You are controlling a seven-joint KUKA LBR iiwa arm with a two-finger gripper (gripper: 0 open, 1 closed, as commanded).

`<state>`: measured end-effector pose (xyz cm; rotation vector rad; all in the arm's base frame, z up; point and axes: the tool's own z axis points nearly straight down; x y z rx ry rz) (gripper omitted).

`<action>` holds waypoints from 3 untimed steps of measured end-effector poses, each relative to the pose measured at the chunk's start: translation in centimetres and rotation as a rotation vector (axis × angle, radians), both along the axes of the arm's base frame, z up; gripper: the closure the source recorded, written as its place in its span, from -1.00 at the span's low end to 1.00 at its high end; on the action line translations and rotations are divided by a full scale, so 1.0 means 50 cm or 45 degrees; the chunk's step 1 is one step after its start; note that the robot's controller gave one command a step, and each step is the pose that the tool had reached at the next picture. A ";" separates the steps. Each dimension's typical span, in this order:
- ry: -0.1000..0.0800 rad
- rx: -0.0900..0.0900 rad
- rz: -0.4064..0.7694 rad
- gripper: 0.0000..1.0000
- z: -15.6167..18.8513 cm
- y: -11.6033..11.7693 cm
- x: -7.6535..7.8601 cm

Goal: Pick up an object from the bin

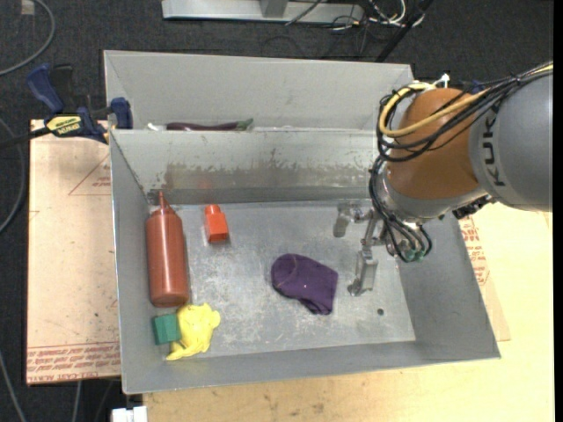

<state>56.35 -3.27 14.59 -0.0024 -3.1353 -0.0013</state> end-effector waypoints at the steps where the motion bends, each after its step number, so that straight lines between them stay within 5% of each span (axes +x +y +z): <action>1: -0.009 0.000 0.001 -1.00 0.009 0.000 0.003; 2: -0.015 -0.002 0.074 -1.00 -0.064 0.042 0.008; 3: -0.006 0.003 0.298 -1.00 -0.118 0.065 0.024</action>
Offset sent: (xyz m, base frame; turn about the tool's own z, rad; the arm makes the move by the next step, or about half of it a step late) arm 0.0014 0.0444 -0.0722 -0.1203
